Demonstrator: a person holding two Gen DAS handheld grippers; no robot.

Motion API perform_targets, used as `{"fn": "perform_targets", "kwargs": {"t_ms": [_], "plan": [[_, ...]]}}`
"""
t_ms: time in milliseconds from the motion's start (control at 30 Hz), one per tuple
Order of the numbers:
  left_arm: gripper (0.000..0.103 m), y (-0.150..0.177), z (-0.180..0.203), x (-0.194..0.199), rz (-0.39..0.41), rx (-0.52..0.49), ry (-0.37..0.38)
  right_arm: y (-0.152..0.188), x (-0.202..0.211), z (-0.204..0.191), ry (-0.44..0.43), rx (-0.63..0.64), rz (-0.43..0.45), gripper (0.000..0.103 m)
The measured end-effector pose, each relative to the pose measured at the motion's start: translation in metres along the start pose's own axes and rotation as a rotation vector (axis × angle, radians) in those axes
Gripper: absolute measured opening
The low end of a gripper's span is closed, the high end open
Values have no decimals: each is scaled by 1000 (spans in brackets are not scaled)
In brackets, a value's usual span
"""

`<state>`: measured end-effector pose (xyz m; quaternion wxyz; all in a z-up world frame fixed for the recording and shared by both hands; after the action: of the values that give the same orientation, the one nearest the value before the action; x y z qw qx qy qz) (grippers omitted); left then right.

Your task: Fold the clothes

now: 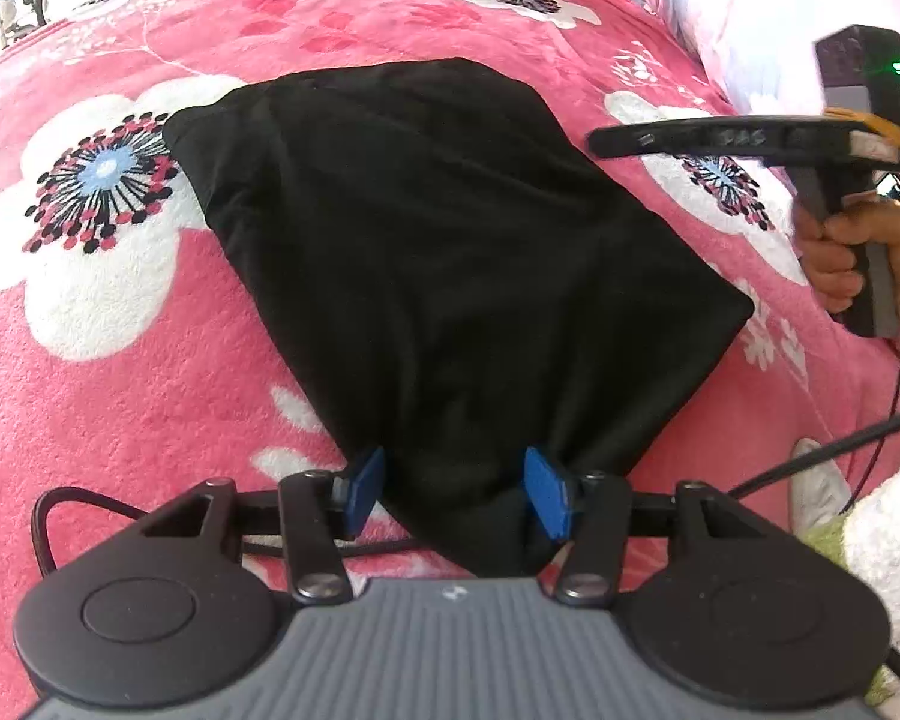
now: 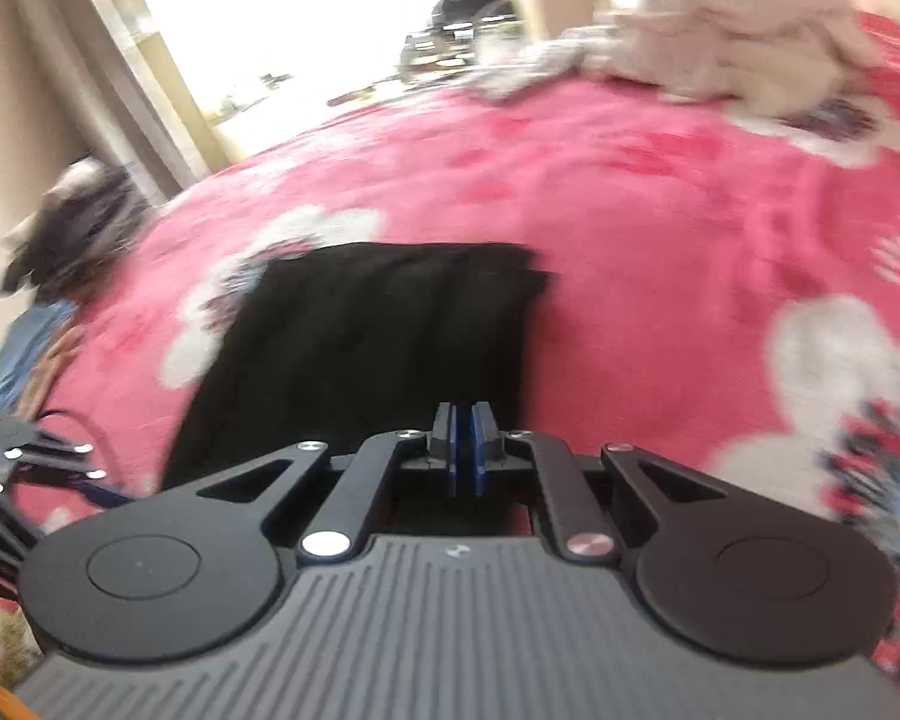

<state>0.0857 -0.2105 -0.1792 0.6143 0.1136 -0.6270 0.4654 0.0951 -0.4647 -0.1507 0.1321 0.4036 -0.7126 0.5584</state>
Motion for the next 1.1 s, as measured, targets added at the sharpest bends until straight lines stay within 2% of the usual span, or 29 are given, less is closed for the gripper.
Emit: {"fn": "perform_targets", "kwargs": {"t_ms": [33,100,167,200,333,433,500,567,600,633,700,800,933,1000,1100], "plan": [[55,2,0,0,2,-4,-4,2,-10,-3,-13,20,-21,5],[57,4,0,0,5,-4,-10,6,-23,7,20,24,-49,0],[58,5,0,0,4,2,-13,2,-21,32,60,-54,-30,0],[59,5,-1,1,2,10,-11,-2,-18,34,64,-62,-16,5],[60,6,-4,0,0,32,1,-23,-9,29,34,-57,37,5],[60,7,-4,0,4,28,1,-23,-32,10,-22,20,-9,2],[60,7,-3,0,9,24,-1,-24,-50,22,17,36,-27,0],[60,8,-4,0,10,27,0,-34,-47,49,61,-49,10,0],[60,8,-4,0,10,28,2,-42,-41,57,96,-58,43,5],[60,8,-5,0,10,30,4,-50,-34,58,98,-56,68,5],[60,8,-6,0,9,37,10,-56,-30,49,36,-68,75,5],[60,9,-6,-1,11,34,14,-52,-50,22,-46,-4,10,5],[60,10,-7,-1,17,28,17,-59,-70,60,52,-77,12,0],[60,10,-7,0,18,32,19,-62,-69,48,4,-53,1,6],[60,11,-9,0,21,43,28,-66,-64,23,-90,-2,-19,6]]}}
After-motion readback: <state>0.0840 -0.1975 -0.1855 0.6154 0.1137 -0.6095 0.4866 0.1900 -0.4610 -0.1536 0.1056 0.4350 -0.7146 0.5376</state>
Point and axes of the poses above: each gripper's, at about its wrist camera, not at the fingertips, and x roughly against the way its jaws point, z to its right, y to its underside, the point moved 4 cm from there along -x, roughly the way its jaws point, and after that the axes turned 2 degrees about -x, right-handed, at the moved point
